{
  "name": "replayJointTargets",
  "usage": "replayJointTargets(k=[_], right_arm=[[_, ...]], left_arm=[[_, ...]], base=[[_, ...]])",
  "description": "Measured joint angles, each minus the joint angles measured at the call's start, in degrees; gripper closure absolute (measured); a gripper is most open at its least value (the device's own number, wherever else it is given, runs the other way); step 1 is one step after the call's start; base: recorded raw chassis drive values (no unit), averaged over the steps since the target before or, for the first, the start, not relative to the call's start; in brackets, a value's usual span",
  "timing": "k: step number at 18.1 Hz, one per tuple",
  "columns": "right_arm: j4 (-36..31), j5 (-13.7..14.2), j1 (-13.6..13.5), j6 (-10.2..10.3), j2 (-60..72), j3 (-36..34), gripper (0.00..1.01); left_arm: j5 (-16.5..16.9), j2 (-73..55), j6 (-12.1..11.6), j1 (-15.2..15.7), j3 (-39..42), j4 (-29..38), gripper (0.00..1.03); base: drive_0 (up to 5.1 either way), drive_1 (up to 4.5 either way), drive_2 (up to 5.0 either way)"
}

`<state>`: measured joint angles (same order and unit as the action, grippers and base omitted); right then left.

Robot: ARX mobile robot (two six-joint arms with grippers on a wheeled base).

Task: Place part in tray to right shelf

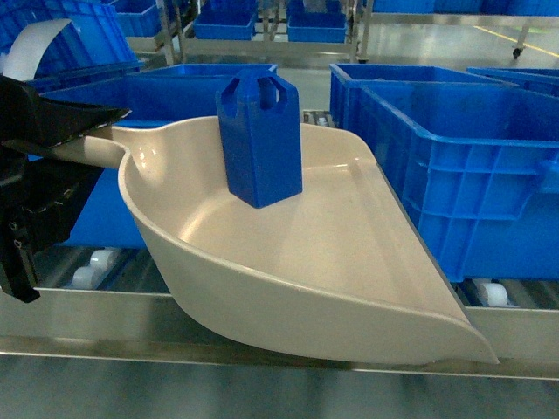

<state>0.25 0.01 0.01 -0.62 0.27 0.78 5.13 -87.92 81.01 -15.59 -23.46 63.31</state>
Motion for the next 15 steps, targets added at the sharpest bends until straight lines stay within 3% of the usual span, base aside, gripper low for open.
replayJointTargets(k=[13,14,15], right_arm=[[0.0,0.0,0.0,0.0,0.0,0.0,0.03],[0.0,0.0,0.0,0.0,0.0,0.0,0.03],[0.0,0.0,0.0,0.0,0.0,0.0,0.03]], left_arm=[[0.0,0.0,0.0,0.0,0.0,0.0,0.88],[3.4,1.5,-2.0,0.5,-0.5,-5.7,0.88],[6.3,2.5,-5.2,0.6,0.2,-6.5,0.88]], base=[[0.0,0.0,0.0],[0.0,0.0,0.0],[0.0,0.0,0.0]])
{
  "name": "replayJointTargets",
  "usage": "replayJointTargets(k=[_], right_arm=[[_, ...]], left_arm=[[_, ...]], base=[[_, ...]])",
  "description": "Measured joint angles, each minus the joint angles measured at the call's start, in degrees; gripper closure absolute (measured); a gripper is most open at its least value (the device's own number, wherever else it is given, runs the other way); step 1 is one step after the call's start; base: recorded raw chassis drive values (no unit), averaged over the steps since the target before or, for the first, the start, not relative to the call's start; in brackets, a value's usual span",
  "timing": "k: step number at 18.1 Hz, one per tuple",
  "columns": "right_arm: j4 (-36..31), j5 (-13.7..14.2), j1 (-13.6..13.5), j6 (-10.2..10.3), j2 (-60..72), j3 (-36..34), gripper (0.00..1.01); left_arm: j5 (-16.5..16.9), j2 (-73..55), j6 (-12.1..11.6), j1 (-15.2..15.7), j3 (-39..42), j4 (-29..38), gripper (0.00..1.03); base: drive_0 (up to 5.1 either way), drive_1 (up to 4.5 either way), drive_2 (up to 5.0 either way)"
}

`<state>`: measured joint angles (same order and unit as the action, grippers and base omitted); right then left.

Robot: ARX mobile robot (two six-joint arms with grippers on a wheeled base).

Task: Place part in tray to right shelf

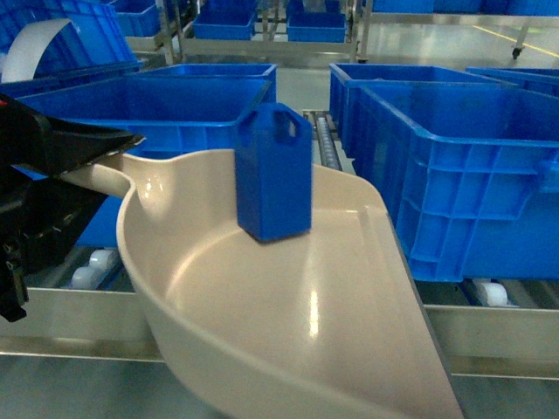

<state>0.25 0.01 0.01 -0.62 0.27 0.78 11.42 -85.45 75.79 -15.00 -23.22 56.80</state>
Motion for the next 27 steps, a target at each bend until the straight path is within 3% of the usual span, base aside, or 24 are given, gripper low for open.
replayJointTargets(k=[1,4,7,9,12,14,16,18,20,22,24,25,26,27], right_arm=[[0.0,0.0,0.0,0.0,0.0,0.0,0.03],[0.0,0.0,0.0,0.0,0.0,0.0,0.03],[0.0,0.0,0.0,0.0,0.0,0.0,0.03],[0.0,0.0,0.0,0.0,0.0,0.0,0.03],[0.0,0.0,0.0,0.0,0.0,0.0,0.03],[0.0,0.0,0.0,0.0,0.0,0.0,0.03],[0.0,0.0,0.0,0.0,0.0,0.0,0.03],[0.0,0.0,0.0,0.0,0.0,0.0,0.03],[0.0,0.0,0.0,0.0,0.0,0.0,0.03],[0.0,0.0,0.0,0.0,0.0,0.0,0.03],[-0.1,0.0,0.0,0.0,0.0,0.0,0.03],[0.0,0.0,0.0,0.0,0.0,0.0,0.03],[-0.1,0.0,0.0,0.0,0.0,0.0,0.03],[0.0,0.0,0.0,0.0,0.0,0.0,0.03]], left_arm=[[1.7,0.5,-1.1,-0.2,0.7,1.1,0.88],[3.9,3.8,-1.6,-1.4,1.8,2.1,0.88],[5.2,8.5,0.1,0.0,1.6,-0.1,0.88],[4.6,12.4,1.6,2.7,-2.1,-5.2,0.88],[0.7,12.1,1.3,6.6,-10.0,-10.2,0.88],[-5.2,7.4,1.4,11.8,-18.1,-16.0,0.88],[-9.5,4.3,0.6,14.4,-23.1,-19.8,0.88],[-16.7,0.9,-1.4,17.2,-30.6,-25.9,0.88],[-23.6,-2.9,-6.0,19.2,-36.6,-27.0,0.88],[-25.6,-10.6,-12.3,24.6,-42.0,-20.0,0.88],[-27.9,-10.0,-18.2,29.1,-36.3,-21.9,0.88],[-28.3,-9.9,-19.1,31.1,-35.9,-21.4,0.88],[-29.9,-8.1,-22.4,31.4,-36.2,-21.8,0.88],[-35.5,-4.4,-25.2,27.0,-38.1,-27.5,0.88]], base=[[0.0,0.0,0.0],[0.0,0.0,0.0],[0.0,0.0,0.0],[0.0,0.0,0.0],[0.0,0.0,0.0],[0.0,0.0,0.0],[0.0,0.0,0.0],[0.0,0.0,0.0],[0.0,0.0,0.0],[0.0,0.0,0.0],[0.2,0.17,0.2],[0.0,0.0,0.0],[0.0,0.0,0.0],[0.0,0.0,0.0]])
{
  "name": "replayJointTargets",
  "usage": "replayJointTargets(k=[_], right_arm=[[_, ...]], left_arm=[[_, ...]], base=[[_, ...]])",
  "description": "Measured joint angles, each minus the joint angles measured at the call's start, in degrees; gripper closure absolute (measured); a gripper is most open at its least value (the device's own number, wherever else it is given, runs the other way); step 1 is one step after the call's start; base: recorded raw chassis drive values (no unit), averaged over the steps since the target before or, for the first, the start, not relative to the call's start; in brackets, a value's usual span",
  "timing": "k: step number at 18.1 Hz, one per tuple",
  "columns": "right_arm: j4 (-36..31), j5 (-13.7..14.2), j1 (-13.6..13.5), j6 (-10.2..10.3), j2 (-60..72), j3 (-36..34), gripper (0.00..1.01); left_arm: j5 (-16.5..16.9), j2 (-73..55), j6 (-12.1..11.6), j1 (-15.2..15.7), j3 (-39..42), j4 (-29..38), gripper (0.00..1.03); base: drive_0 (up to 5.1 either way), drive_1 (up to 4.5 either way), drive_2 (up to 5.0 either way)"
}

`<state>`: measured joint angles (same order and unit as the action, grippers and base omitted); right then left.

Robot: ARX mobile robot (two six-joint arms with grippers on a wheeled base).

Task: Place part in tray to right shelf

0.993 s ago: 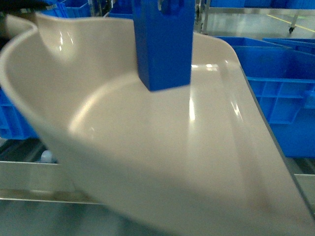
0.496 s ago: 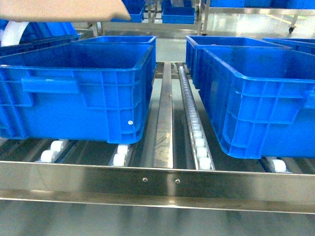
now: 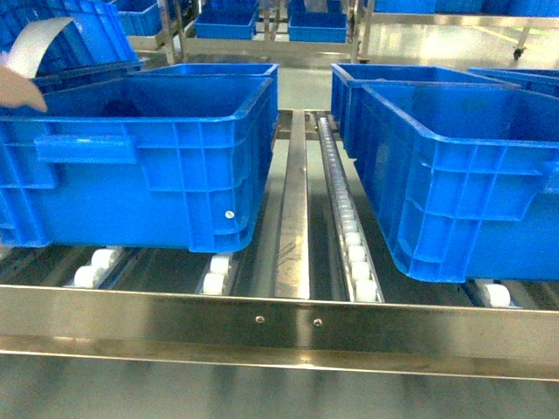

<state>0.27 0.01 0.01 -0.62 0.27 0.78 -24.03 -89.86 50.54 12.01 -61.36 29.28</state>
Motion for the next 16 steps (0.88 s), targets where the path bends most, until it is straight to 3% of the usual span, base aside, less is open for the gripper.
replayJointTargets(k=[1,2,3,4,7,9,10,11,13,15,16], right_arm=[[-0.1,0.0,0.0,0.0,0.0,0.0,0.03],[0.0,0.0,0.0,0.0,0.0,0.0,0.03],[0.0,0.0,0.0,0.0,0.0,0.0,0.03],[0.0,0.0,0.0,0.0,0.0,0.0,0.03],[0.0,0.0,0.0,0.0,0.0,0.0,0.03],[-0.1,0.0,0.0,0.0,0.0,0.0,0.03],[-0.1,0.0,0.0,0.0,0.0,0.0,0.03],[-0.1,0.0,0.0,0.0,0.0,0.0,0.03],[0.0,0.0,0.0,0.0,0.0,0.0,0.03],[-0.1,0.0,0.0,0.0,0.0,0.0,0.03],[-0.1,0.0,0.0,0.0,0.0,0.0,0.04]], left_arm=[[-1.3,0.0,-1.6,-5.1,-5.7,-2.3,0.88],[1.7,-0.2,-1.8,-7.0,-8.9,-1.3,0.88],[4.7,-4.0,-0.7,-6.1,-11.0,2.8,0.88],[5.3,-5.9,-0.7,-5.5,-12.7,3.9,0.88],[5.2,-11.6,-1.1,-2.9,-16.7,4.8,0.88],[3.8,-15.0,-1.6,-0.6,-13.6,1.4,0.88],[4.1,-16.8,-0.7,-0.4,-13.0,3.6,0.88],[4.7,-16.6,-2.3,-1.4,-13.1,4.5,0.88],[9.5,-16.0,-3.7,-6.3,-19.9,7.6,0.88],[14.3,-15.2,-2.5,-10.9,-24.9,6.4,0.88],[21.4,-13.4,-9.6,-11.3,-24.2,-6.0,0.88]], base=[[0.0,0.0,0.0],[0.0,0.0,0.0],[0.0,0.0,0.0],[0.0,0.0,0.0],[0.0,0.0,0.0],[0.0,0.0,0.0],[0.0,0.0,0.0],[0.0,0.0,0.0],[0.0,0.0,0.0],[0.0,0.0,0.0],[0.0,0.0,0.0]])
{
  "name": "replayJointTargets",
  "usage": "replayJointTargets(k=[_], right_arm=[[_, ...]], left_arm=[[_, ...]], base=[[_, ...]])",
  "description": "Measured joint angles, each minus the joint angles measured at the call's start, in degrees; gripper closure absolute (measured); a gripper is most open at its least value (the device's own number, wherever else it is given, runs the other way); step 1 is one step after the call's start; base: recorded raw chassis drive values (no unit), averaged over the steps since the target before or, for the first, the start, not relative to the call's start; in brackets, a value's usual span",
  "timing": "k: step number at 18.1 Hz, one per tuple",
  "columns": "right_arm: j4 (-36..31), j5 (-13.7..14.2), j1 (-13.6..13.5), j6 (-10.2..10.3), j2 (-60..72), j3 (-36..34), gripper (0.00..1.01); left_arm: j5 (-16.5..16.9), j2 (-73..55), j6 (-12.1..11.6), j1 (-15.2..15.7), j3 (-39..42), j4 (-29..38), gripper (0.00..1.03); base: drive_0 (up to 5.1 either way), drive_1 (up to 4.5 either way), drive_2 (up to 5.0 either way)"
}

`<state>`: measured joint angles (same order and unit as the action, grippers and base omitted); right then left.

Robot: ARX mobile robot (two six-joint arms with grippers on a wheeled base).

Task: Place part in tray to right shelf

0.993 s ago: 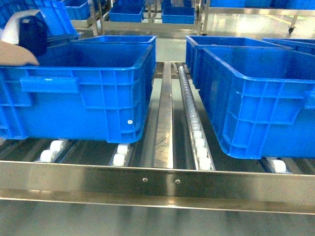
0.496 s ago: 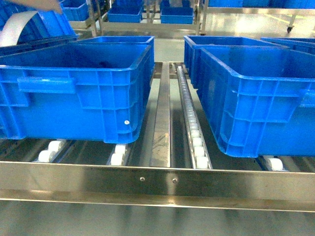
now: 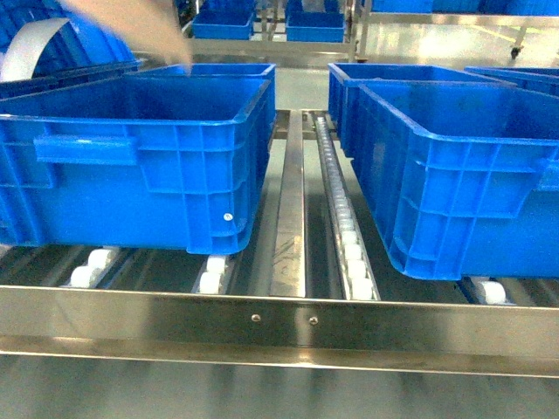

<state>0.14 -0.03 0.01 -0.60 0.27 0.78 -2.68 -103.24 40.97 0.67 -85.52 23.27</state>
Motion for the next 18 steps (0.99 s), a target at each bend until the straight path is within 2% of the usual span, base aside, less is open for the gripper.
replayJointTargets(k=[1,2,3,4,6,7,8,13,18], right_arm=[[0.1,0.0,0.0,0.0,0.0,0.0,0.15],[0.1,0.0,0.0,0.0,0.0,0.0,0.26],[0.1,0.0,0.0,0.0,0.0,0.0,0.37],[0.0,0.0,0.0,0.0,0.0,0.0,0.48],[0.0,0.0,0.0,0.0,0.0,0.0,0.68],[0.1,0.0,0.0,0.0,0.0,0.0,0.79],[0.1,0.0,0.0,-0.1,0.0,0.0,1.0],[0.1,0.0,0.0,0.0,0.0,0.0,0.99],[0.1,0.0,0.0,0.0,0.0,0.0,0.99]], left_arm=[[1.2,4.1,-9.4,-0.8,7.7,-1.1,0.88],[2.5,9.0,-14.3,-0.8,14.0,3.0,0.88],[2.7,14.9,-22.7,-0.8,20.6,6.8,0.88],[2.2,18.9,-28.2,-0.8,27.5,11.3,0.88],[2.7,24.5,-32.3,-0.9,37.2,17.0,0.88],[2.9,27.0,-33.4,-1.0,41.7,19.1,0.88],[2.9,31.4,-36.0,-0.9,50.2,22.5,0.89],[2.9,40.4,-39.9,-0.8,63.6,26.4,0.89],[2.7,48.5,-41.7,-0.8,72.0,25.6,0.89]], base=[[0.0,0.0,0.0],[0.0,0.0,0.0],[0.0,0.0,0.0],[0.0,0.0,0.0],[0.0,0.0,0.0],[0.0,0.0,0.0],[0.0,0.0,0.0],[0.0,0.0,0.0],[0.0,0.0,0.0]])
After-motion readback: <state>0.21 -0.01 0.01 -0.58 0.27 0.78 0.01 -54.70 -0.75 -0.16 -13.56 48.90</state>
